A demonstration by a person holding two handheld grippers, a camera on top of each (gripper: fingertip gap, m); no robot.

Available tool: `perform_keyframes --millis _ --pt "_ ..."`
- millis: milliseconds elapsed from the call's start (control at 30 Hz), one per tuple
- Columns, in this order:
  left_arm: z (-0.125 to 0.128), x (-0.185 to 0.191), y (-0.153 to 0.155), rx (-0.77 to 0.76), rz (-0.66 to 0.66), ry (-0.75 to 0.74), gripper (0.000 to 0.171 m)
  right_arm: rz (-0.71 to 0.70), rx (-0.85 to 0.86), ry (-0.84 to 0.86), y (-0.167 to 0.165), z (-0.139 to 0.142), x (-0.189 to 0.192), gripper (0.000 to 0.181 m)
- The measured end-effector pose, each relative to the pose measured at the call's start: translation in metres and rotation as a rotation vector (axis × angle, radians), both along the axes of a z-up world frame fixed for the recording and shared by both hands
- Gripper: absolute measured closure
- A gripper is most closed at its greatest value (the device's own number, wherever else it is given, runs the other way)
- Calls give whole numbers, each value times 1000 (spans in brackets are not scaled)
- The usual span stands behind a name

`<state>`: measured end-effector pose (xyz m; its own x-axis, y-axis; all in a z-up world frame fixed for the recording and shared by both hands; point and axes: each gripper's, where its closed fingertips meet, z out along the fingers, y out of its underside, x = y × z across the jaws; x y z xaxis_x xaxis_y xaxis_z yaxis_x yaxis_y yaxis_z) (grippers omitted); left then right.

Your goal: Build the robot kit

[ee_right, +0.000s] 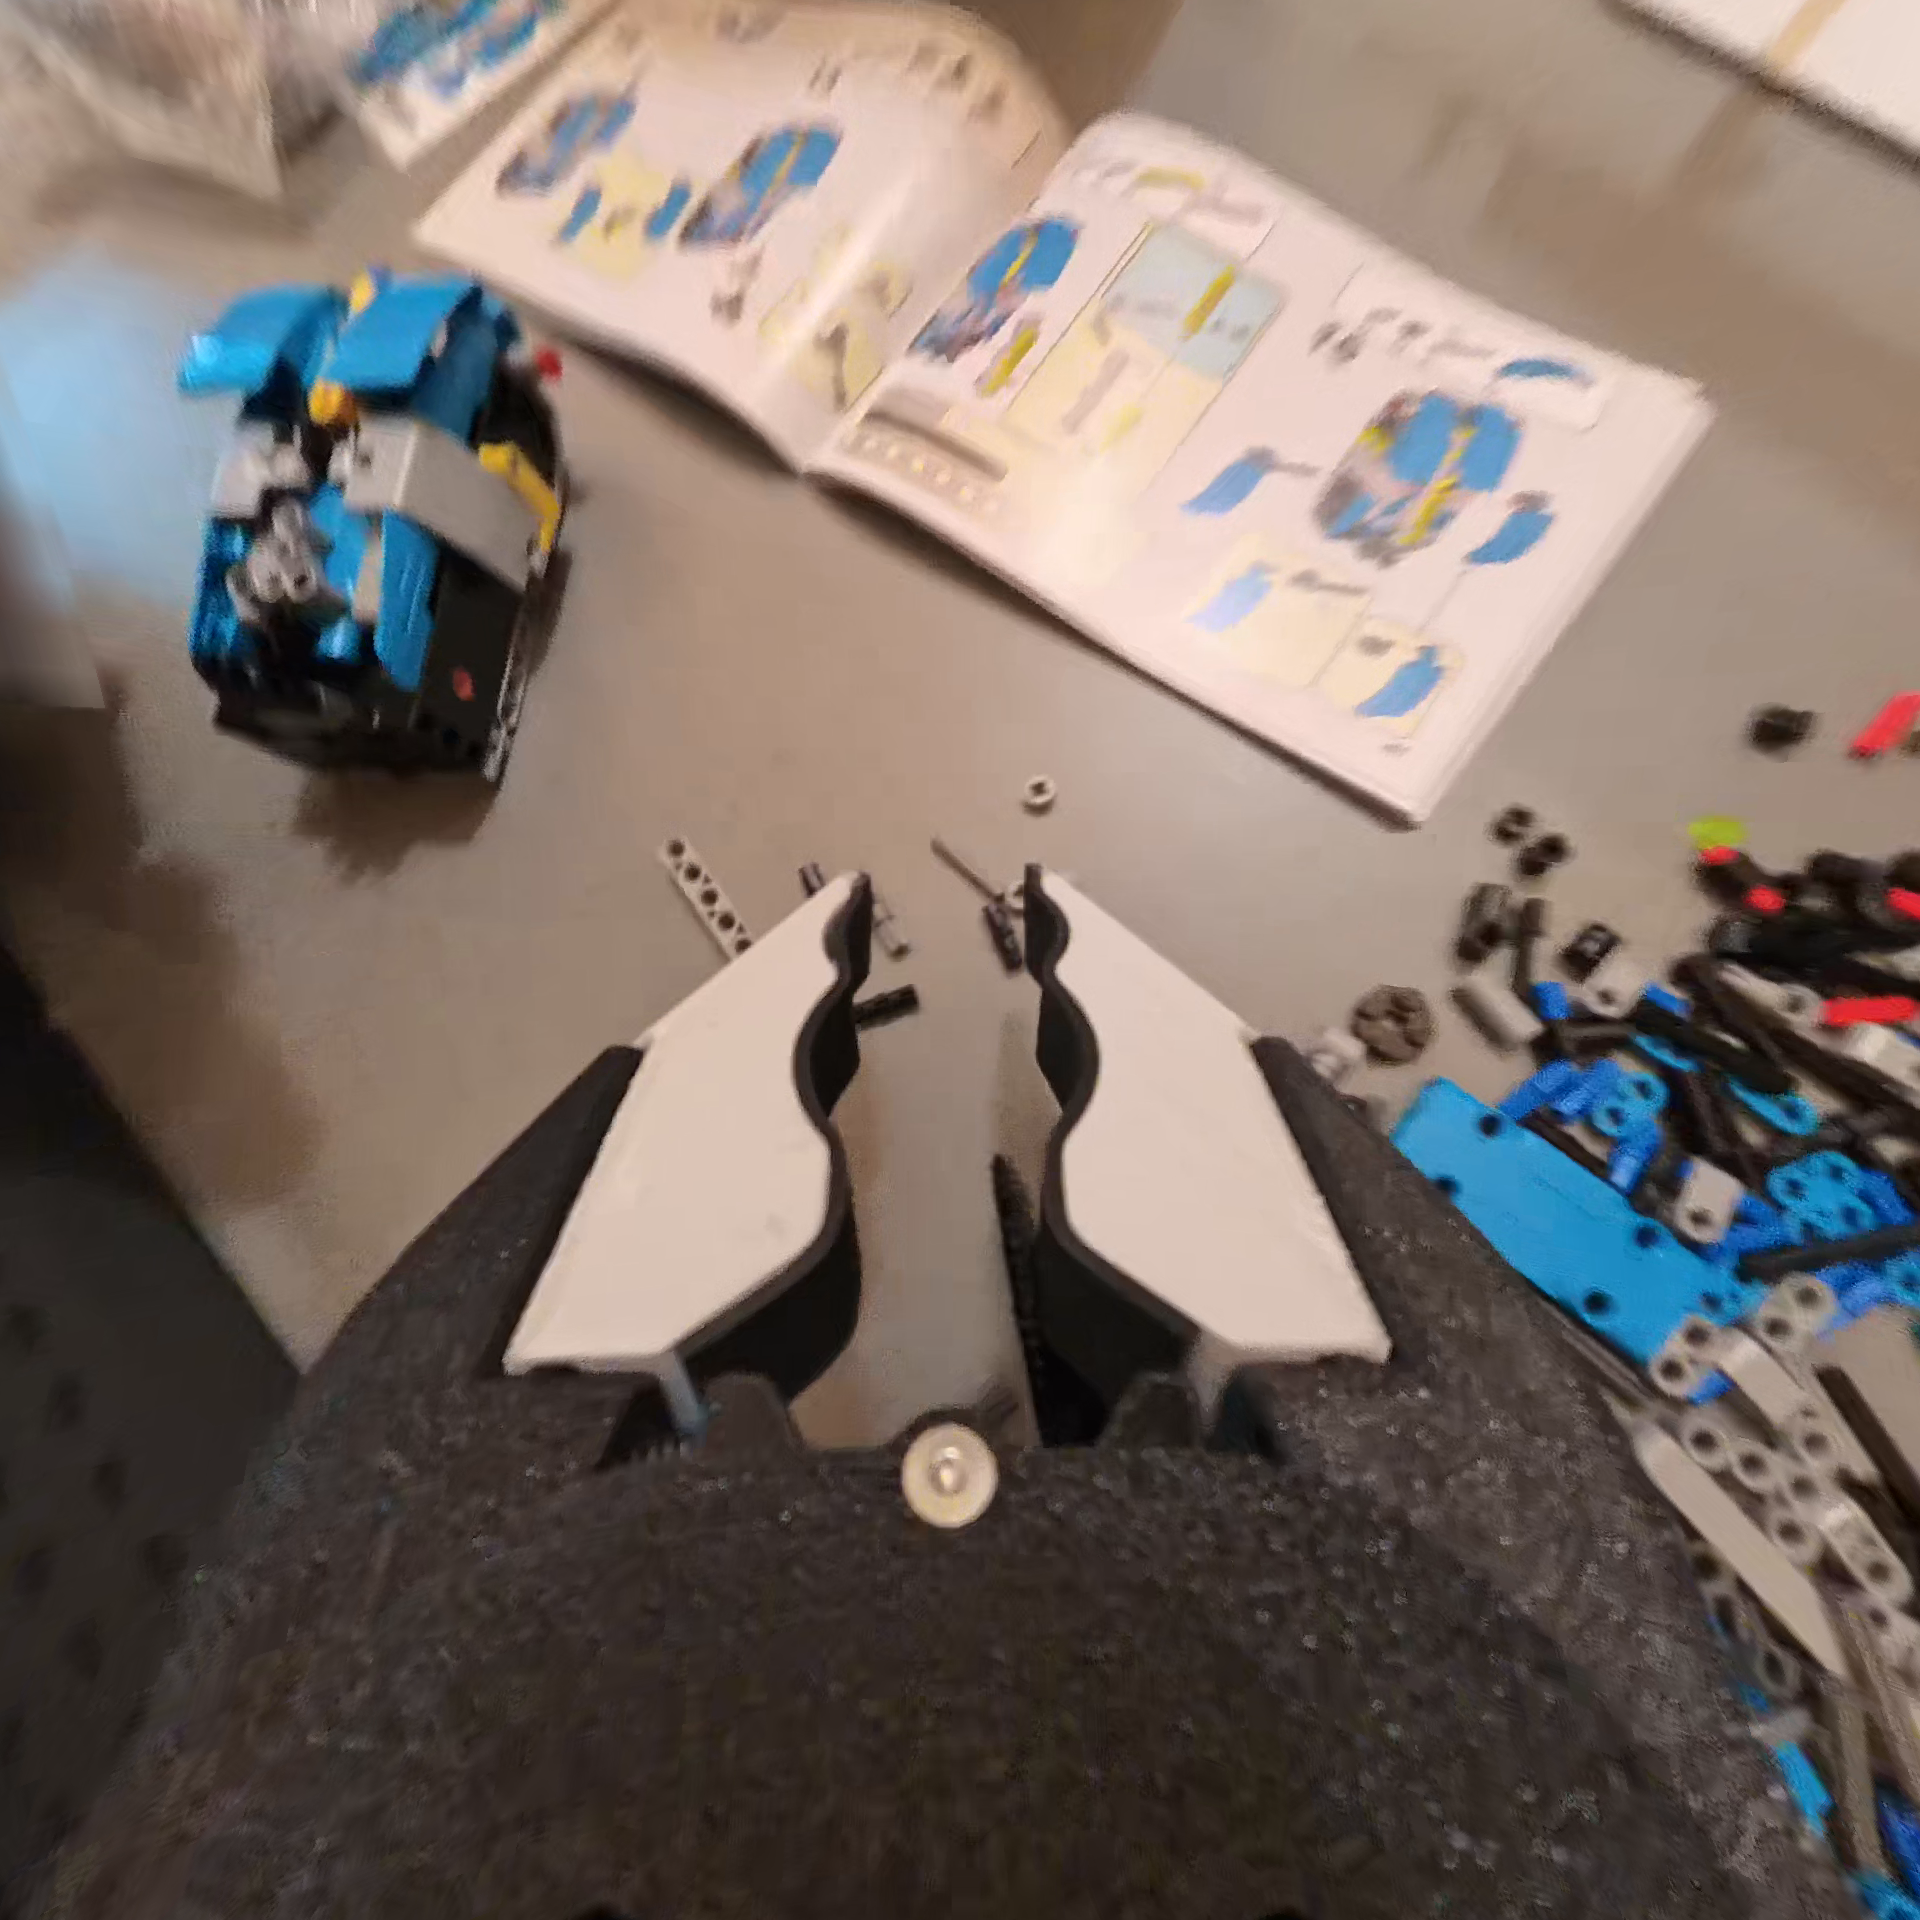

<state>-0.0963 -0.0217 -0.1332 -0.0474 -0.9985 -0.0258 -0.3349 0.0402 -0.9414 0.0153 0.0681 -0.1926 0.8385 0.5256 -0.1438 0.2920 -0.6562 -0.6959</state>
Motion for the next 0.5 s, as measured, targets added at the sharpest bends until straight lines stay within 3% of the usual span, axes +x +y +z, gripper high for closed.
perform_keyframes --millis 100,200,400,500 --pt "-36 6 -20 -41 -70 151 164 87 -56 -144 0 -20 -7 152" --pt "-62 4 -29 -126 -106 273 164 157 -79 -209 7 -20 -10 154" --pt "-88 -1 -38 -160 -151 389 164 304 -141 -320 10 -35 -5 159" --pt "-90 -1 -39 -161 -158 399 164 323 -180 -280 8 -37 -7 164"
